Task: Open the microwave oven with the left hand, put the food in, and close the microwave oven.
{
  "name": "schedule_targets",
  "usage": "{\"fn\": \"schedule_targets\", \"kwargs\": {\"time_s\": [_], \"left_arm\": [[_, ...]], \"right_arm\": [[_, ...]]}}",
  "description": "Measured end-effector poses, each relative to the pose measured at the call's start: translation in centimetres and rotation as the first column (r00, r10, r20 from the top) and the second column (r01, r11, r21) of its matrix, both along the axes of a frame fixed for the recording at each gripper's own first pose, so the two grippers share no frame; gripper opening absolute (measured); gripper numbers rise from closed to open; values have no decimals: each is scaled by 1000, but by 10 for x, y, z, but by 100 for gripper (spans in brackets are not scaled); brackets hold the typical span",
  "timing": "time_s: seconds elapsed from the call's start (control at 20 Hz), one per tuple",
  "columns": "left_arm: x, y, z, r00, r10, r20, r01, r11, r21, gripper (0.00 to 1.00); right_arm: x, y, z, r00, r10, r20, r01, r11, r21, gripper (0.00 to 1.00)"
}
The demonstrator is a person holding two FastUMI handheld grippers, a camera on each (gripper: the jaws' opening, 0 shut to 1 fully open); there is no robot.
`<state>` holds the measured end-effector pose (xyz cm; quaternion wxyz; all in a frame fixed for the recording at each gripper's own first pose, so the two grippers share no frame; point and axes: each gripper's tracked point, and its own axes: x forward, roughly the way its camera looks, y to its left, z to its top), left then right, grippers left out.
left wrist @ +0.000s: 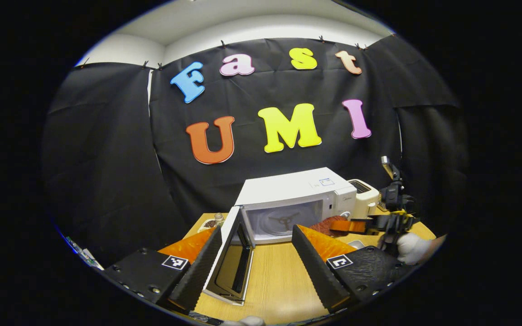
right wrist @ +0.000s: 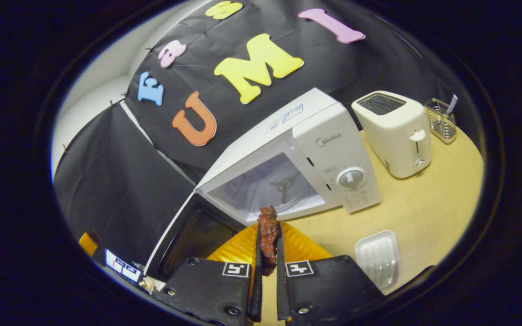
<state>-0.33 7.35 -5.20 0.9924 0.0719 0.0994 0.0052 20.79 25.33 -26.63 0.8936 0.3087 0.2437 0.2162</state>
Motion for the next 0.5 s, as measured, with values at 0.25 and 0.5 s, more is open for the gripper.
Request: {"fn": "schedule_targets", "kwargs": {"time_s": [0.25, 0.5], "left_arm": [[-10, 18, -17, 997, -75, -22, 75, 997, 7, 95], [-23, 48, -40, 996, -67, -62, 68, 998, 13, 95]], "right_arm": [[44, 62, -15, 979, -203, -32, 205, 965, 163, 16], [84, 92, -44, 922, -370, -118, 388, 881, 271, 16]]}}
